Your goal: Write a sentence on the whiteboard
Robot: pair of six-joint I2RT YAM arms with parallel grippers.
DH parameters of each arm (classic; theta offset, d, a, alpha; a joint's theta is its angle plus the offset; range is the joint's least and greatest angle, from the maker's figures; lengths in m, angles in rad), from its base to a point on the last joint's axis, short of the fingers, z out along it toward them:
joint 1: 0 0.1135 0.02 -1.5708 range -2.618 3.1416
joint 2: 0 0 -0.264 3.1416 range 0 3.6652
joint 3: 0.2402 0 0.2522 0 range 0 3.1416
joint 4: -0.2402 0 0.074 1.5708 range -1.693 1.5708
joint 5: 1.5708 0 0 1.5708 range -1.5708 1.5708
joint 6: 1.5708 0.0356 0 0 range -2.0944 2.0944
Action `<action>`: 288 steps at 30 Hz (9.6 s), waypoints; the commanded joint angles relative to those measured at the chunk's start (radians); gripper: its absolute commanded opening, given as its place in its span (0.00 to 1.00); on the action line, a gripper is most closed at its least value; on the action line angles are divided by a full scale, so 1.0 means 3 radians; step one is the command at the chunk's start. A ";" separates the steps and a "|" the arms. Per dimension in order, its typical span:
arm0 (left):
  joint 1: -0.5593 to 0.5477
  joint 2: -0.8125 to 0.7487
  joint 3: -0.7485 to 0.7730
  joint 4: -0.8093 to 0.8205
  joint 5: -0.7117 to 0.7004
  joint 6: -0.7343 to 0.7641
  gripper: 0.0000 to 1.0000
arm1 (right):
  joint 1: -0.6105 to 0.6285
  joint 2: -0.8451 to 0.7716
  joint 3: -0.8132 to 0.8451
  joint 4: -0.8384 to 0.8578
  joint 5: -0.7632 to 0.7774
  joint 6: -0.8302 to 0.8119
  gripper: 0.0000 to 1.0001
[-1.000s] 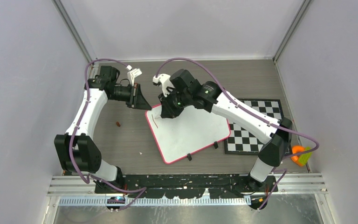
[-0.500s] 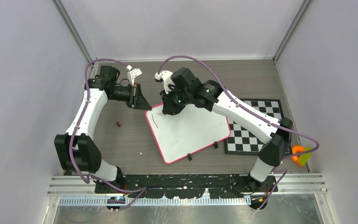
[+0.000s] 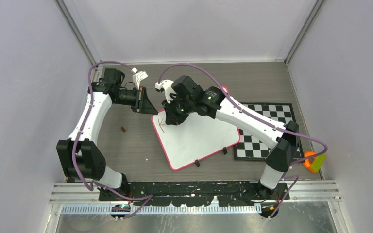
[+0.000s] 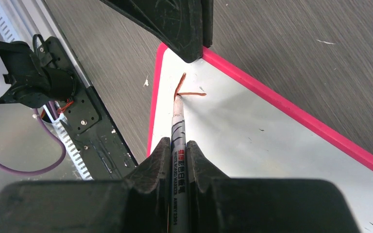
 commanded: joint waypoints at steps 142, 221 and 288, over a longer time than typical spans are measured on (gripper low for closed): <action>-0.0132 -0.0063 0.0040 -0.0125 -0.0167 0.0094 0.00 | -0.0320 -0.0136 0.0014 -0.0113 -0.0071 -0.0240 0.00; -0.0153 -0.0035 0.0043 -0.0125 -0.0187 0.0099 0.00 | -0.0251 -0.0195 -0.0125 -0.0170 0.0023 -0.0354 0.00; -0.0172 0.0006 0.0064 -0.0130 -0.0217 0.0097 0.00 | -0.0535 -0.0324 -0.0277 -0.0274 -0.0054 -0.0402 0.00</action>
